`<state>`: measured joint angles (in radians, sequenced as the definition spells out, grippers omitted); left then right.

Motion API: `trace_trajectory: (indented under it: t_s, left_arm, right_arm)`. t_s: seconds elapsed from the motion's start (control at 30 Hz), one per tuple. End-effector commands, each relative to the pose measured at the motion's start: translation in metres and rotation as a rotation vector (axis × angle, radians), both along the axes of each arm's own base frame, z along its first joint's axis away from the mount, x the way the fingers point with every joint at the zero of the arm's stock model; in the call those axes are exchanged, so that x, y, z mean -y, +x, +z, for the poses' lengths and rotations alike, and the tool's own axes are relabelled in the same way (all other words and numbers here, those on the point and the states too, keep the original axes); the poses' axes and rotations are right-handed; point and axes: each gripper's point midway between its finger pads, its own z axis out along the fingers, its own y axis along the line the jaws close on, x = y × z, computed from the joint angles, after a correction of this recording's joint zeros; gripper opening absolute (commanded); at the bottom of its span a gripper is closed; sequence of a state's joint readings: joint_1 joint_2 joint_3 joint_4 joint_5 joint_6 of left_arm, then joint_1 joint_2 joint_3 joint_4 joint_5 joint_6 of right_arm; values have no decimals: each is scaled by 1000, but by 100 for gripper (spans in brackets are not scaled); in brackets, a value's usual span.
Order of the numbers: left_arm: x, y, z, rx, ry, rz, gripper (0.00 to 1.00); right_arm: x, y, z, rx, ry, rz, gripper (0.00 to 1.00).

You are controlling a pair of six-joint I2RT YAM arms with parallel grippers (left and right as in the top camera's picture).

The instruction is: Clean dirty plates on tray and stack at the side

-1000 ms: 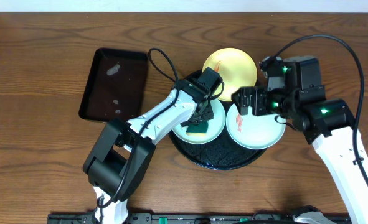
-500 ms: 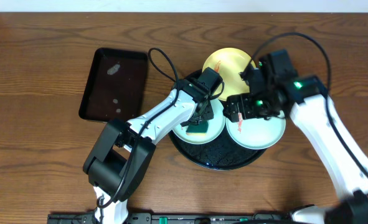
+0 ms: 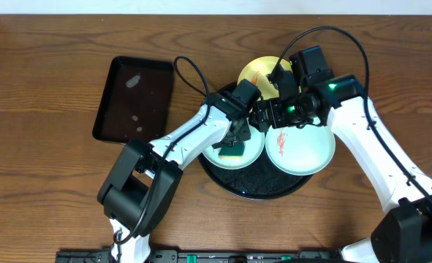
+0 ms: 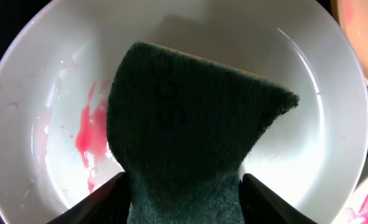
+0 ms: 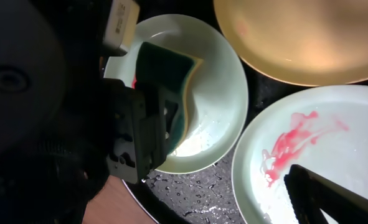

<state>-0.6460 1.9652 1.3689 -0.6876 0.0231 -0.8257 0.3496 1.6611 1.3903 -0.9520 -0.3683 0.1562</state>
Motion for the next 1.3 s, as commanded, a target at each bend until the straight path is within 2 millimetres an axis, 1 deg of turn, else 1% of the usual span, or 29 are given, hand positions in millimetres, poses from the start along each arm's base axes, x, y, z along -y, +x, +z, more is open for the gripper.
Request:
trace_trajectory:
  t_s: [0.0,0.1,0.2,0.27,0.53,0.57,0.63,0.7,0.77,0.83,0.93,1.0,1.1,1.23,1.27]
  left_arm:
    - [1,2,4,13,-1,-10,57]
    - [1,2,4,13,0,-9,57]
    - [1,2,4,13,0,-9,57]
    - [1,2,4,13,0,-10,57]
    - [1,2,4,13,0,-9,57]
    - [1,2,4,13,0,-10,57]
    - [1,2,4,13,0,-9,57]
    - [1,2,4,13,0,-10,57]
    - [1,2,4,13,0,-9,57]
    - [1,2,4,13,0,-10,57]
    - [1,2,4,13,0,-10,57]
    - [1,2,4,13,0,-10,57]
    - [1,2,4,12,0,-10,57]
    - [1,2,4,13,0,-10,57]
    - [1,2,4,13,0,-10,57]
  right_arm:
    - [-10,2,10,19,31,6,99]
    - [-13,4,11,26,32,-9,95]
    - [-7,8,8,27,-7,-65,92]
    - [-3,10,6,33,-36,-96,88]
    - [-9,10,8,39,-24,-99,89]
    - [-9,10,8,38,-24,-102,86]
    - [-9,13,8,51,-32,-105,78]
    - [-8,16,4,73,-56,-110,75]
    - [-8,18,0,86,-78,-111,72]
    - [-14,18,-5,86,-80,-99,68]
    - [-18,20,-13,79,-93,-101,58]
    - [-12,22,-20,72,-130,-131,57]
    - [-12,22,-33,43,-149,-127,57]
    - [-11,23,-59,-9,-188,-132,59]
    - [-8,26,-70,-26,-206,-139,60]
